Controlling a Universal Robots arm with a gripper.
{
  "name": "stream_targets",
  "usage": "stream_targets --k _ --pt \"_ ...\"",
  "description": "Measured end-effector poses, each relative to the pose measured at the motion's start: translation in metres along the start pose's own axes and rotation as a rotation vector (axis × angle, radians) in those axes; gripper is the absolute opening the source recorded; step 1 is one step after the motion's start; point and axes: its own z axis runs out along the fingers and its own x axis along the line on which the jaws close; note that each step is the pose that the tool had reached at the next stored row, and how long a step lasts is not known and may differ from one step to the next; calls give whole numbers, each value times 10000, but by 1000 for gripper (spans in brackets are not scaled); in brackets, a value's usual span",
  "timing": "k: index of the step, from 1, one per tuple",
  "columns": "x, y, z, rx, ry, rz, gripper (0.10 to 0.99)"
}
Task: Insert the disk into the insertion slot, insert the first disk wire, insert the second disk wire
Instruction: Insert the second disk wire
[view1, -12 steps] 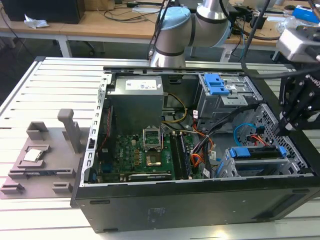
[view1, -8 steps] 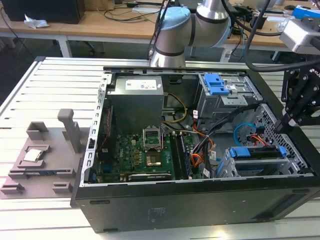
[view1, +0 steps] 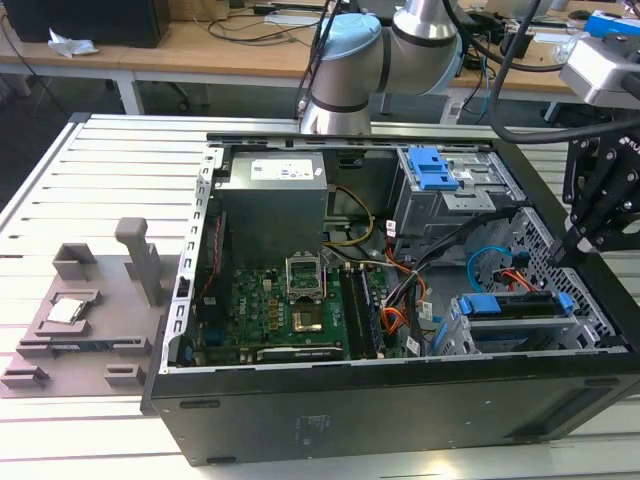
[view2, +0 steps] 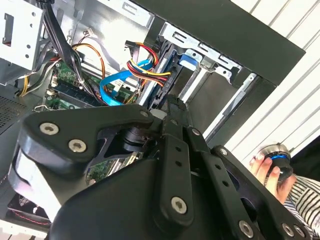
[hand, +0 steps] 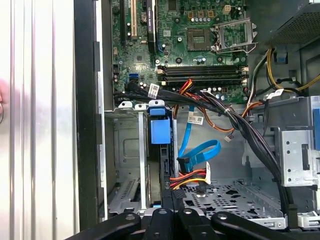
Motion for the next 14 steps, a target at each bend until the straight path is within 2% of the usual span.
stream_targets --k 2,3,5,8,9,10,14 --pt "0 0 0 0 0 -1 235" --pt "0 0 -1 0 0 0 235" --pt "0 0 -1 0 0 0 361" --pt "-6 0 -1 3 13 -283 361" --pt "-7 0 2 6 24 -560 361" --pt "-9 -1 7 13 52 -1164 361" --pt "-83 67 54 19 2 -1364 361"
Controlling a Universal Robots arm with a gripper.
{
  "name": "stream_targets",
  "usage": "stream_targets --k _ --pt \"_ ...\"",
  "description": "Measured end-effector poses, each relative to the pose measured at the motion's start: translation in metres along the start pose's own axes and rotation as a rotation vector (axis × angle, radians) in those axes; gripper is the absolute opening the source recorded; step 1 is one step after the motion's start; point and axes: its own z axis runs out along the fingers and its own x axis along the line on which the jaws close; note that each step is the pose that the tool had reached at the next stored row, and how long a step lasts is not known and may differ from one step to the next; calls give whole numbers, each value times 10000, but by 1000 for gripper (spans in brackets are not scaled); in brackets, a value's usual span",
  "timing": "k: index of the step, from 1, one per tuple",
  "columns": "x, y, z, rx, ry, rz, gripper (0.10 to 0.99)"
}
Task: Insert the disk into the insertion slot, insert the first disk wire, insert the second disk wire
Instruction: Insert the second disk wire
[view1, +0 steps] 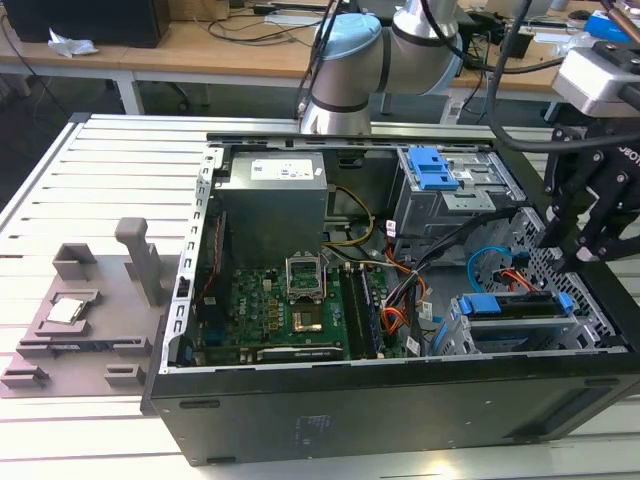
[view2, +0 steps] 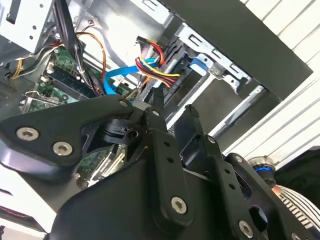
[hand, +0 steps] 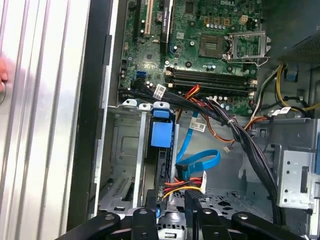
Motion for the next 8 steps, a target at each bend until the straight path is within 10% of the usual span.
stream_targets --k 8 --pt "-104 268 113 3 -15 -150 361"
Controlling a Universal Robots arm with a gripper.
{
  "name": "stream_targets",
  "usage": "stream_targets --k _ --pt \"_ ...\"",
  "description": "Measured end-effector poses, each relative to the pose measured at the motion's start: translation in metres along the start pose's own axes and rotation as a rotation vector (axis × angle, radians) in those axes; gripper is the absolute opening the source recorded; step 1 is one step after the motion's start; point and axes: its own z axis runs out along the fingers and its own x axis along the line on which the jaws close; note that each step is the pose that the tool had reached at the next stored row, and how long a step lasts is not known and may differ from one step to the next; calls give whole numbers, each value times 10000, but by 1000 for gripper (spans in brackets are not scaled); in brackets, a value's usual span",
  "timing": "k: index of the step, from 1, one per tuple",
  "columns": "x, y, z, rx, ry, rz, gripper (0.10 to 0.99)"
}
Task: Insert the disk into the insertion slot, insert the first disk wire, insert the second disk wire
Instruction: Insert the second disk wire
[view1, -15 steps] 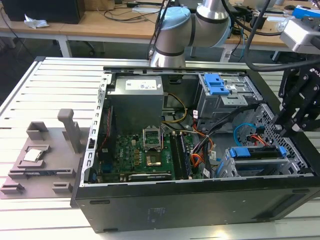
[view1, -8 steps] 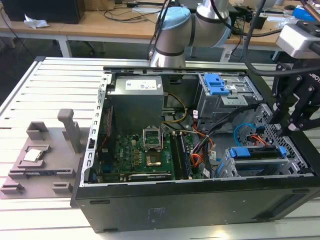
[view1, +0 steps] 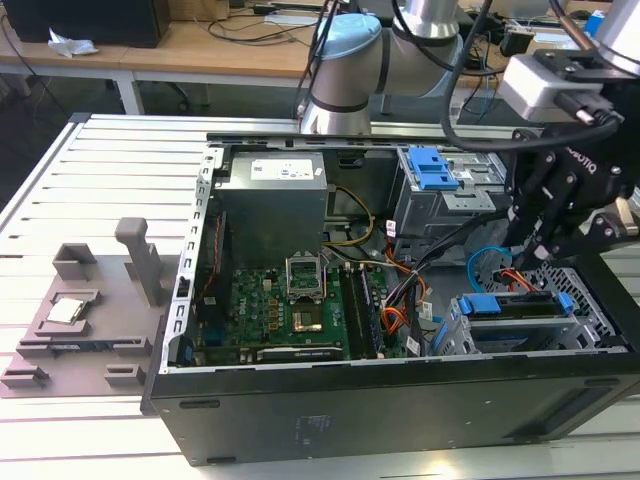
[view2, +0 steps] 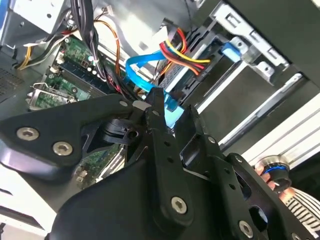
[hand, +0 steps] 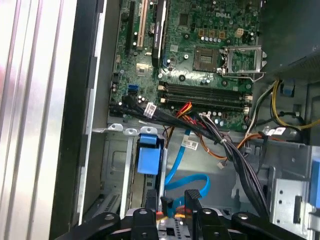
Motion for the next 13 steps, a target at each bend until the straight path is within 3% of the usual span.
stream_targets --k 8,9,10,11,13 --pt "-2 10 40 -13 96 -106 349" --pt "-2 10 40 -16 114 -105 282" --pt "-1 10 39 -17 126 -105 282" --pt "-2 10 39 -20 147 -104 165" --pt "-2 10 40 -23 166 -103 161"
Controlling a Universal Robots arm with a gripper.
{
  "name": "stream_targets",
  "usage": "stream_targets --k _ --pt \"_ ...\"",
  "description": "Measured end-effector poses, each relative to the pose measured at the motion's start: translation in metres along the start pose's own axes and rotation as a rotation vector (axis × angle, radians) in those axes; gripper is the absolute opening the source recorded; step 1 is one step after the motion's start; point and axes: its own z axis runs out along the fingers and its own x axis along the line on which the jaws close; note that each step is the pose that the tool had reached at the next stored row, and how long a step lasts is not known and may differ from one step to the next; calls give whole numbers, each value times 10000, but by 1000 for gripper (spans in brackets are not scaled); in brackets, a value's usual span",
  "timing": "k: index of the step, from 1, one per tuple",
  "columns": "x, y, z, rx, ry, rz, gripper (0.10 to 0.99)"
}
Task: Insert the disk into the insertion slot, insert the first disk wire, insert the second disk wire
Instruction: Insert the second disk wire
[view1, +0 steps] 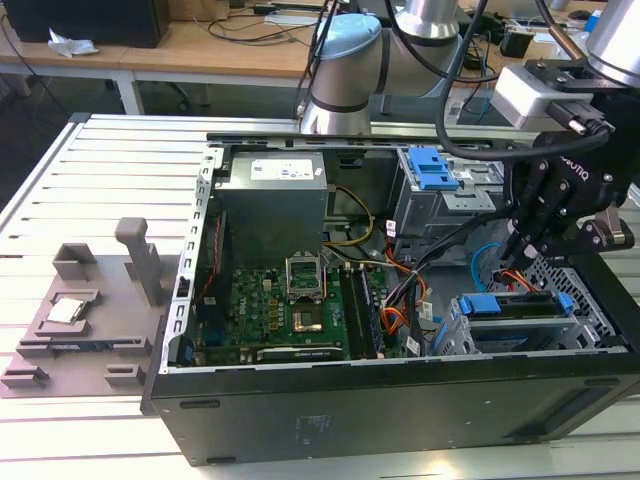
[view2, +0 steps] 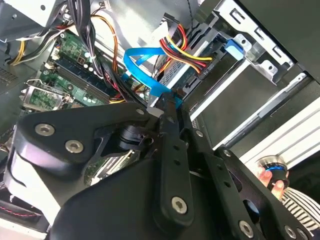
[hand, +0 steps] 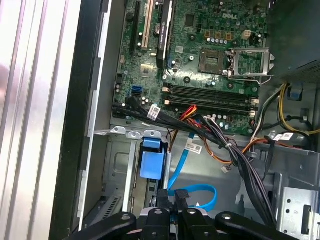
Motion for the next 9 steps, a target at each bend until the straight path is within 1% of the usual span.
stream_targets --k 1,3,7,8,9 --pt "4 1 -1 -3 19 1 161" --pt "83 12 33 -6 37 14 161" --pt "92 10 94 -2 23 404 161" --pt "92 -4 139 -6 15 577 161" --pt "98 -43 173 -8 28 615 161"
